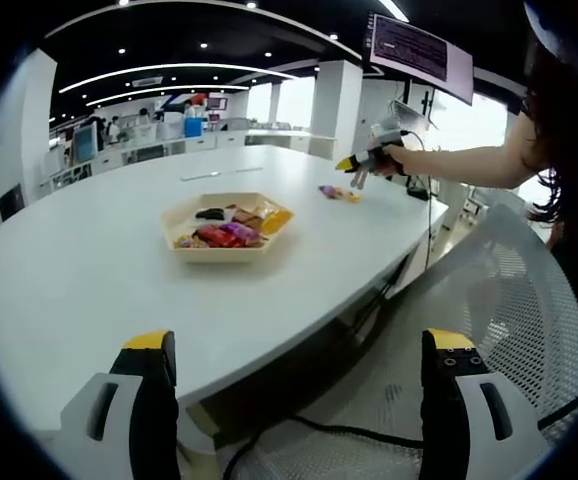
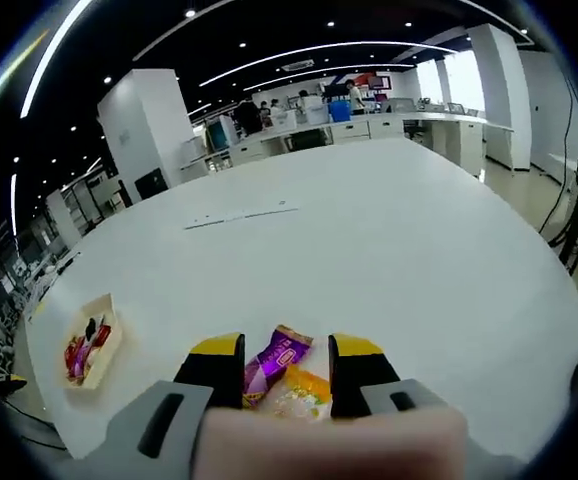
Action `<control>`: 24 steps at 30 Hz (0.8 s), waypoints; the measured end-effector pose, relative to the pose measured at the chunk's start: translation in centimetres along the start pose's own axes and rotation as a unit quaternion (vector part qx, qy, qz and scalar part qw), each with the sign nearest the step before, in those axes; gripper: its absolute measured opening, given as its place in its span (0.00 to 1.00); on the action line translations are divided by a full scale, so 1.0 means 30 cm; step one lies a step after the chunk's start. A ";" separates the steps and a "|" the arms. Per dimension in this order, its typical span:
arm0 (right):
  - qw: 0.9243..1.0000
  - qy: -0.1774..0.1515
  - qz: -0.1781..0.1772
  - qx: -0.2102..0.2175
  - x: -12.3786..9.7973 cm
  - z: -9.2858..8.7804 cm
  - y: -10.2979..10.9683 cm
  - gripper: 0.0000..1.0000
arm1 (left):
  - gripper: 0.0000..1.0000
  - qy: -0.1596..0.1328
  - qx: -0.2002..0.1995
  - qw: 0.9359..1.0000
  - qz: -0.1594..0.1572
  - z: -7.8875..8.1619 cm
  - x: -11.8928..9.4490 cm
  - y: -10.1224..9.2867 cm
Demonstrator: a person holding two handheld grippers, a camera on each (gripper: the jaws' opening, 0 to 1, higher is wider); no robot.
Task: Place the target food into the container with the food tongs after gripping and lifting it, then release it inside without dropping or visibly crushing the food.
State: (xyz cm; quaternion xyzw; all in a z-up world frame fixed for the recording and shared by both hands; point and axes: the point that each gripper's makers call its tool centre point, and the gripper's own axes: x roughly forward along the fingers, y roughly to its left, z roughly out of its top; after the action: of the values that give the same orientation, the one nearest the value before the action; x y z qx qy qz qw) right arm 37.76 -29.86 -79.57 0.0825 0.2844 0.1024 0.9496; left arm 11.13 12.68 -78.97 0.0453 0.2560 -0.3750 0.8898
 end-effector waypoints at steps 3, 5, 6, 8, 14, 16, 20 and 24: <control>1.000 0.003 -0.006 0.003 0.002 -0.015 -0.002 0.33 | 0.99 0.000 -0.001 1.000 0.000 -0.001 0.000 0.000; 1.000 0.004 -0.010 0.006 0.004 -0.022 -0.004 0.33 | 0.98 0.001 -0.002 1.000 0.001 -0.003 0.000 0.001; 1.000 0.004 -0.013 0.009 0.005 -0.023 -0.005 0.33 | 0.98 0.001 -0.005 1.000 0.003 -0.004 -0.001 0.004; 1.000 -0.001 -0.016 0.021 0.005 -0.020 -0.003 0.33 | 0.98 0.001 -0.008 1.000 0.007 -0.004 -0.002 0.007; 0.999 0.001 -0.025 0.045 0.027 -0.019 -0.005 0.33 | 0.97 0.000 -0.009 1.000 0.012 -0.003 -0.002 0.013; 0.998 0.000 -0.036 0.042 0.030 -0.018 -0.011 0.33 | 0.97 -0.001 -0.011 1.000 0.014 -0.001 -0.002 0.014; 0.998 0.008 -0.042 0.049 0.041 -0.027 -0.010 0.33 | 0.96 0.001 -0.011 1.000 0.012 -0.003 -0.002 0.011; 0.998 0.021 -0.056 0.022 0.055 -0.032 -0.004 0.32 | 0.96 0.001 -0.013 1.000 0.012 -0.004 -0.002 0.011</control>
State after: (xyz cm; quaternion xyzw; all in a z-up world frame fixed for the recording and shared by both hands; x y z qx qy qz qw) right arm 38.59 -29.50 -81.26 0.0848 0.3108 0.0441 0.9457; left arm 11.26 12.99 -79.07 0.0374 0.2608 -0.3610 0.8946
